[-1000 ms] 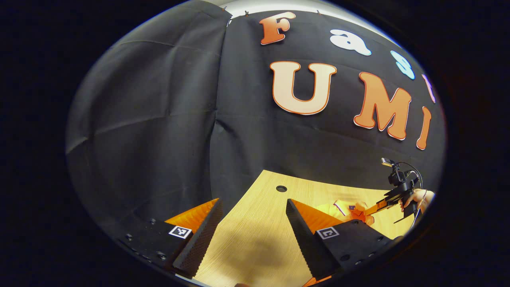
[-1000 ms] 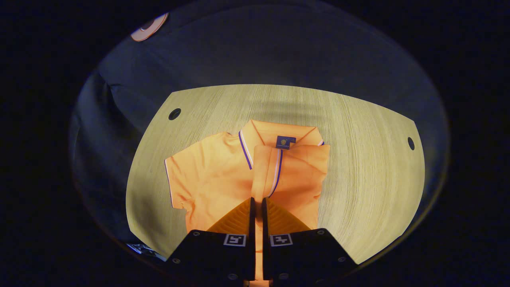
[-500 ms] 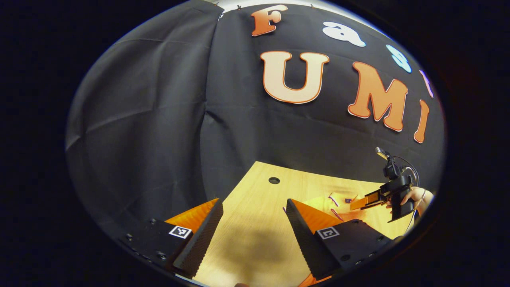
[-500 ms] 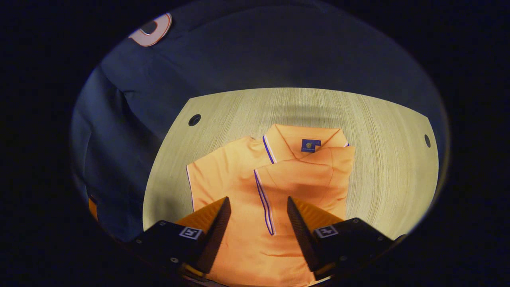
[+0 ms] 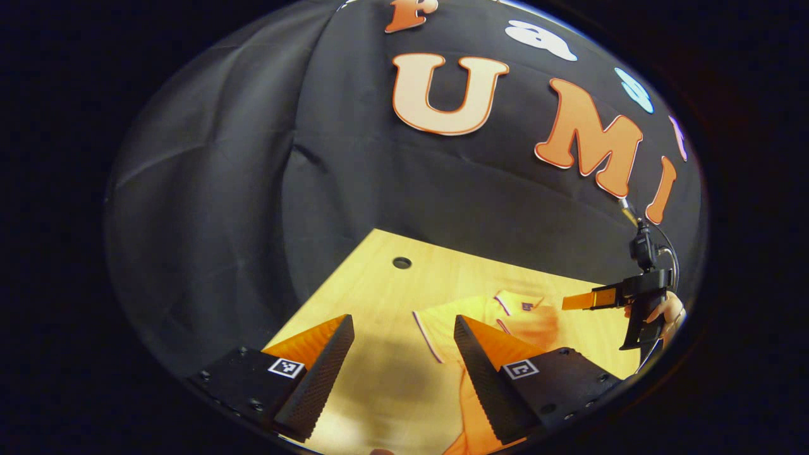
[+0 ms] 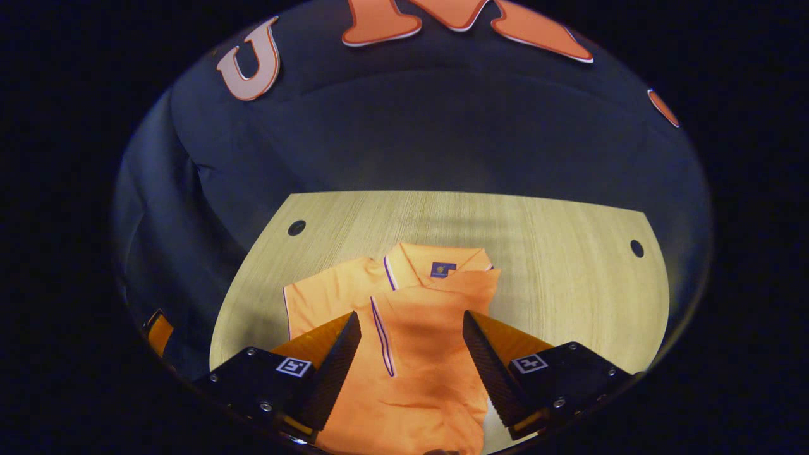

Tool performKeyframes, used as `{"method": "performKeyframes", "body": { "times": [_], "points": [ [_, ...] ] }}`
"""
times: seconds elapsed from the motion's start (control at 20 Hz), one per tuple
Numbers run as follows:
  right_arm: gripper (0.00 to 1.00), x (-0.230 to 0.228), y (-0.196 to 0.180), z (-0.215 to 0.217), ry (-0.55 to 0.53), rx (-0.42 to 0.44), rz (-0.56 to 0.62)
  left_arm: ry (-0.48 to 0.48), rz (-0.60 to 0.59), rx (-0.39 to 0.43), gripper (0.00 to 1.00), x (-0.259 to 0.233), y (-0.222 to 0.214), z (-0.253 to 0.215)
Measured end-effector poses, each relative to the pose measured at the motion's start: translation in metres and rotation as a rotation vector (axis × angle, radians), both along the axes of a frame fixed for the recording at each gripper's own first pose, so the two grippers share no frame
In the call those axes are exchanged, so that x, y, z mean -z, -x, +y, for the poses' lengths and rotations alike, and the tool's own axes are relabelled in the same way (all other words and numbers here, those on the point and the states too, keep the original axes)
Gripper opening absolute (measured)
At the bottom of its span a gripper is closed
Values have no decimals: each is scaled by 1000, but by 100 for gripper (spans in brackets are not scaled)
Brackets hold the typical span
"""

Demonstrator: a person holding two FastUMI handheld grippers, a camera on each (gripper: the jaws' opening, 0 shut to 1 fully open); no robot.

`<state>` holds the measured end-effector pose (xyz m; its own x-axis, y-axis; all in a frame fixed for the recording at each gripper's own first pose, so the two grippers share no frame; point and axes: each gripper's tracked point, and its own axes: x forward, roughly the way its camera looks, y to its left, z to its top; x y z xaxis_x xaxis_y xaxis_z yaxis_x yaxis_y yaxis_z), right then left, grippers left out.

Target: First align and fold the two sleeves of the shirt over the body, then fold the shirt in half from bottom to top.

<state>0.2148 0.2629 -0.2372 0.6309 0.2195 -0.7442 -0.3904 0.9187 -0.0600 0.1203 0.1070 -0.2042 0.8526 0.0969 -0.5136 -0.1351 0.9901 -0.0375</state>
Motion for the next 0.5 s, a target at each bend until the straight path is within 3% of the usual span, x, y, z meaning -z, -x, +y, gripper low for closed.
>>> {"method": "performKeyframes", "body": {
  "times": [0.25, 0.5],
  "points": [
    [99, -47, -1, -33, -34, 17, -118, -33, 82, 52, 98, 22, -31, -15],
    [99, -81, 4, -67, -69, 24, -164, 29, 248, 78, 98, 57, -64, -37]
  ]
}}
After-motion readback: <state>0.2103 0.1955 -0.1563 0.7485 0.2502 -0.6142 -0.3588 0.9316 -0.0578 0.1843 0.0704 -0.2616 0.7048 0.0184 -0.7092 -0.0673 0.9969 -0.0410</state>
